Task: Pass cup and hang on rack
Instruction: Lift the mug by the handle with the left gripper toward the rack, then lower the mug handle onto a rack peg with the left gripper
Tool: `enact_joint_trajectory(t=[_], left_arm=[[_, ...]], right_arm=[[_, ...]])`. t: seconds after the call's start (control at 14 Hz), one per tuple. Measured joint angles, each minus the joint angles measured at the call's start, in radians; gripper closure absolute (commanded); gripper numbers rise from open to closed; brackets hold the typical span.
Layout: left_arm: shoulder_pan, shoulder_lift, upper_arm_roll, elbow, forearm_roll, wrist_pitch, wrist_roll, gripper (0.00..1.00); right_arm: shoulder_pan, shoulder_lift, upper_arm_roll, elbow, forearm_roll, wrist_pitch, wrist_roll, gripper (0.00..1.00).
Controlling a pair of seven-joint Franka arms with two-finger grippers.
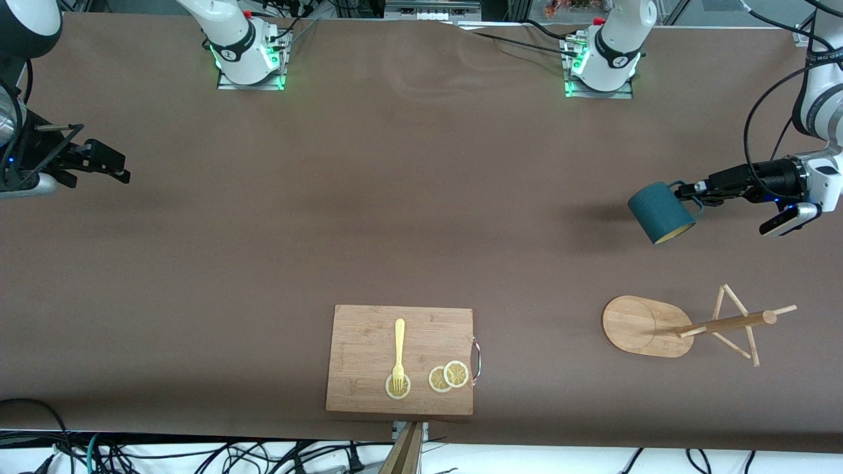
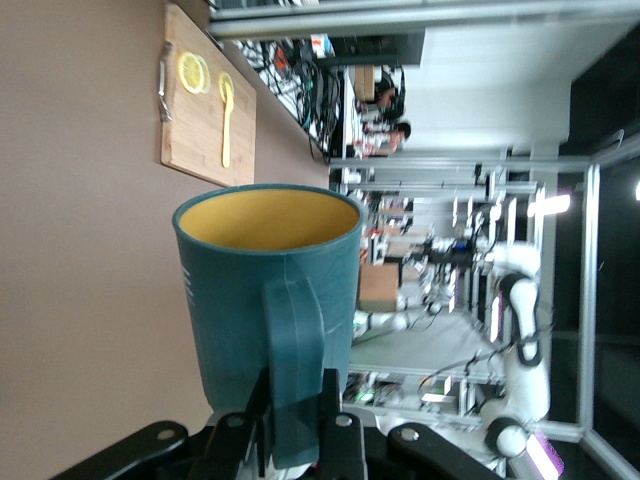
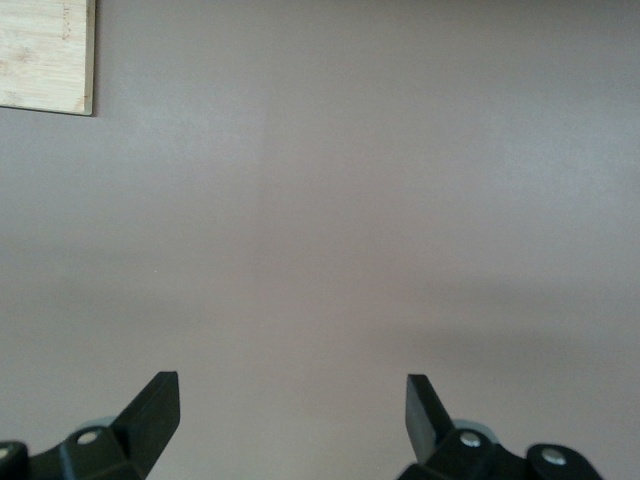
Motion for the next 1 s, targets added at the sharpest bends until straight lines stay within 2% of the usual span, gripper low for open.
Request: enact_joint_trajectory(t=[0.21, 0.5, 0.71, 1.0], left_arm=[[0.049, 0.040, 0.001, 0.022, -0.075, -0.032, -0.061, 1.00], [0.096, 0.185, 0.000, 0.144, -0.171, -0.132, -0.077, 1.00], [0.099, 0.264, -0.003, 0.191, -0.262, -0.150, -0.083, 1.00], [0.092, 0.321, -0.014, 0.218, -0.349, -0.152, -0.083, 1.00]], right_arm=[[0.000, 0.000, 0.001, 0.000, 0.000, 0.000, 0.000, 0.00], [0.001, 0.000, 0.005, 0.000, 0.001, 0.000, 0.000, 0.00], [0.001, 0.000, 0.005, 0.000, 0.001, -0.001, 0.000, 0.00], [0.001, 0.000, 0.005, 0.000, 0.001, -0.001, 0.000, 0.00]])
